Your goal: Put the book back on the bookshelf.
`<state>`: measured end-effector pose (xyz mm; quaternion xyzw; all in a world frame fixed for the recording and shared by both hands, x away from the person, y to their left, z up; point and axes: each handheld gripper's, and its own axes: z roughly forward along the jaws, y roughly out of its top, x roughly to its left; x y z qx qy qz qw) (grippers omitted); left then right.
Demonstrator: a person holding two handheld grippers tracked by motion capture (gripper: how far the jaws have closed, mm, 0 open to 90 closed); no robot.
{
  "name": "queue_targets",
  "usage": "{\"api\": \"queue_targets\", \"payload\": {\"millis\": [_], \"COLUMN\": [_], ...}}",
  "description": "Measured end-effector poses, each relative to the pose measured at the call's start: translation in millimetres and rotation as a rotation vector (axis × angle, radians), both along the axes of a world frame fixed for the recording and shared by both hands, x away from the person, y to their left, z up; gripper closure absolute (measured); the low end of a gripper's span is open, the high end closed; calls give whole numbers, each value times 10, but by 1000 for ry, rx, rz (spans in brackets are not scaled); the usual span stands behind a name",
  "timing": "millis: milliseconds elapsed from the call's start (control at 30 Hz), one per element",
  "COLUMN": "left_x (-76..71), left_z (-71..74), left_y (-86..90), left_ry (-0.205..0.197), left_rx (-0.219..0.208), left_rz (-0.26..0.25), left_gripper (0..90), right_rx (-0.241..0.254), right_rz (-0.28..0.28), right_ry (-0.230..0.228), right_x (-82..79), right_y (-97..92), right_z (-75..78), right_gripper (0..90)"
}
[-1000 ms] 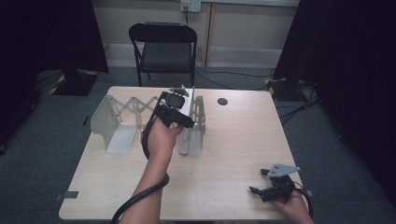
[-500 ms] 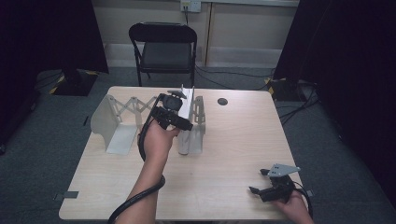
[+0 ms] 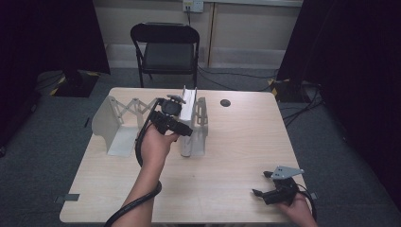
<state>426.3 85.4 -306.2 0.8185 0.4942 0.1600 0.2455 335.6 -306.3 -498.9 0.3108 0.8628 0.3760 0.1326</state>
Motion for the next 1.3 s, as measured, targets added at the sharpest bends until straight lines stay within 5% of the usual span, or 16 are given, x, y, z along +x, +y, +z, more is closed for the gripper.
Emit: {"api": "queue_targets", "payload": {"millis": [1300], "left_x": [-222], "left_z": [-364], "left_y": [294], "left_ry": [24], "left_rx": [-67], "left_rz": [-56], "left_gripper": [149], "right_rx": [1], "right_rz": [0], "right_ry": [-1], "right_x": [1], "right_y": [0], "right_z": [-1], "right_gripper": [129]}}
